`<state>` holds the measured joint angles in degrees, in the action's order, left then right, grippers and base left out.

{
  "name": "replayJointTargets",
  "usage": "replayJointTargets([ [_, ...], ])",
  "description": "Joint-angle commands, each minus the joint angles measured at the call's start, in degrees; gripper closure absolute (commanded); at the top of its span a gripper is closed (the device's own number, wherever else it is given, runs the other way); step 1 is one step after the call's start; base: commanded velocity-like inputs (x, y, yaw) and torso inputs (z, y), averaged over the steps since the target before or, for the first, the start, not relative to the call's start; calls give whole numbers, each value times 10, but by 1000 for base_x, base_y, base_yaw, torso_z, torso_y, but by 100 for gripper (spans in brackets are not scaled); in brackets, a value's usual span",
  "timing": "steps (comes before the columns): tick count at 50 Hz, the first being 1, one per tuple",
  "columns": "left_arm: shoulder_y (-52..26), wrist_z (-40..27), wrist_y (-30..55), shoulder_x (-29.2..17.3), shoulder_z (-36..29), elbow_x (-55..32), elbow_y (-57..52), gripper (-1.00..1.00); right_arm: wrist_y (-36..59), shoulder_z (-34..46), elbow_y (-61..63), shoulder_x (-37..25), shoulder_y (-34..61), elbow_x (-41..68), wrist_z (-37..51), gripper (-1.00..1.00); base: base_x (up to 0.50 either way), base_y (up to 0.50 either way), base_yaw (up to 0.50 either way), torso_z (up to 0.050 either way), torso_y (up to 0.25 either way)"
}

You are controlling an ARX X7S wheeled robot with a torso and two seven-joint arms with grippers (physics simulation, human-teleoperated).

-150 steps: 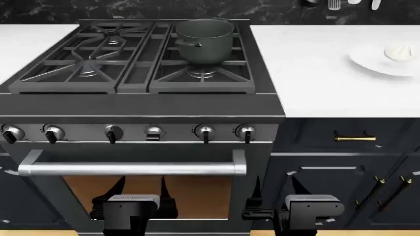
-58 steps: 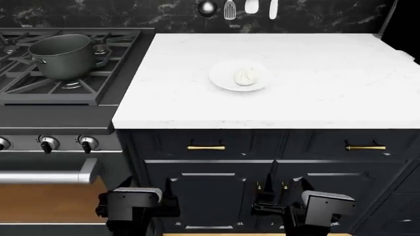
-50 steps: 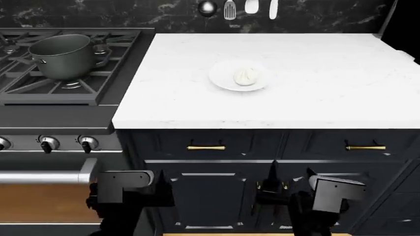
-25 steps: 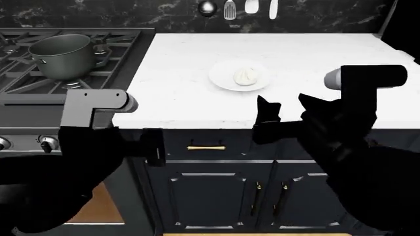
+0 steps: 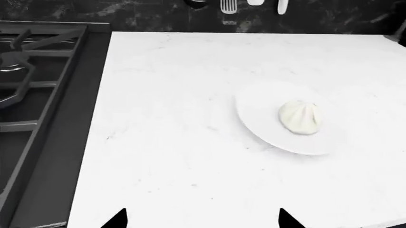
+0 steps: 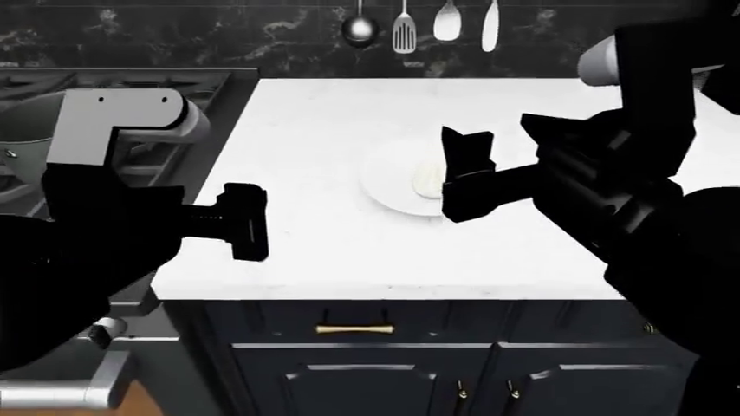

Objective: Frozen meat rests on a plate on the counter. Retrieve the meat and place it in a pot on a burner. Then turn the burner on.

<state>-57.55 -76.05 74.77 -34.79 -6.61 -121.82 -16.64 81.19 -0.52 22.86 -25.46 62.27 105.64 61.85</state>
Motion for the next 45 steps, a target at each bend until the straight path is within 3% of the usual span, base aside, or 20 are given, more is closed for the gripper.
replayJointTargets([
  [1, -8, 5, -1, -9, 1, -1, 3, -100, -1, 13, -4, -2, 11, -1, -3, -100, 500, -39, 0, 0, 0],
  [16, -7, 16, -7, -13, -5, 5, 0, -100, -5, 25, -5, -7, 10, -31, -23, -100, 485, -39, 0, 0, 1],
  [27, 4, 90, 28, 3, 19, 80, -14, -100, 9, 61, -55, -11, 1, -107, -70, -100, 3, 0, 0, 0, 0],
  [37, 15, 175, 39, 31, 36, 177, -10, -100, 30, 112, -123, -31, 14, -36, -25, -100, 0, 0, 0, 0, 0],
  [45, 23, 226, 25, 47, 37, 230, 17, -100, 24, 131, -156, -30, 22, -49, -42, -100, 0, 0, 0, 0, 0],
])
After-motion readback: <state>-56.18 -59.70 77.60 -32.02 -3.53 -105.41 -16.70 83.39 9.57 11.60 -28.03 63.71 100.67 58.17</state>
